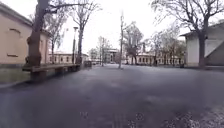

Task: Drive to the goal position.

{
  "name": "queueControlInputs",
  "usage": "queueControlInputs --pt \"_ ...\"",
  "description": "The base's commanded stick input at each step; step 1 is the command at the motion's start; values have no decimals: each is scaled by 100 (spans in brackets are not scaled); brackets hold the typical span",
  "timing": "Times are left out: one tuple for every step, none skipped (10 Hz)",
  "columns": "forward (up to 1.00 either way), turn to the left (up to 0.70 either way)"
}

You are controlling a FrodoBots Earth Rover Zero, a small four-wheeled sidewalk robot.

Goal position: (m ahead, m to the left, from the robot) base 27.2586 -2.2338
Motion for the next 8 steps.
queueControlInputs --pt "85 0" --pt "85 0" --pt "85 0" --pt "85 0" --pt "85 0" --pt "85 0" --pt "85 0" --pt "85 0"
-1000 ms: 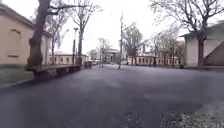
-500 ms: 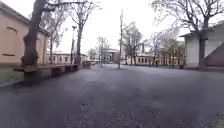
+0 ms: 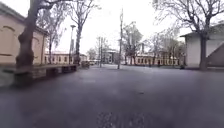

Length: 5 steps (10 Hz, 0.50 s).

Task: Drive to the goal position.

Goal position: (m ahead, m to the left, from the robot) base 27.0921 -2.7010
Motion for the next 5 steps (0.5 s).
queueControlInputs --pt "85 0" --pt "85 0" --pt "85 0" --pt "85 0" --pt "85 0"
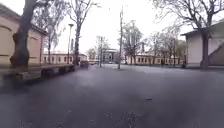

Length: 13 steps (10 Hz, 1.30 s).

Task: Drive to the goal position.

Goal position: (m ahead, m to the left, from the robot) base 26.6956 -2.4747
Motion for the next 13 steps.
queueControlInputs --pt "85 0" --pt "85 0" --pt "85 0" --pt "85 0" --pt "85 0" --pt "85 0" --pt "85 0" --pt "85 0" --pt "85 0" --pt "85 0" --pt "85 0" --pt "85 0" --pt "85 0"
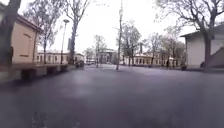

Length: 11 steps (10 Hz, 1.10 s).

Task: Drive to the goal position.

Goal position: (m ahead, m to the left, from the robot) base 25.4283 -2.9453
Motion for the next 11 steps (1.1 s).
queueControlInputs --pt "85 1" --pt "85 34" --pt "85 34" --pt "85 0" --pt "85 0" --pt "85 0" --pt "85 0" --pt "85 0" --pt "85 0" --pt "85 0" --pt "85 0"
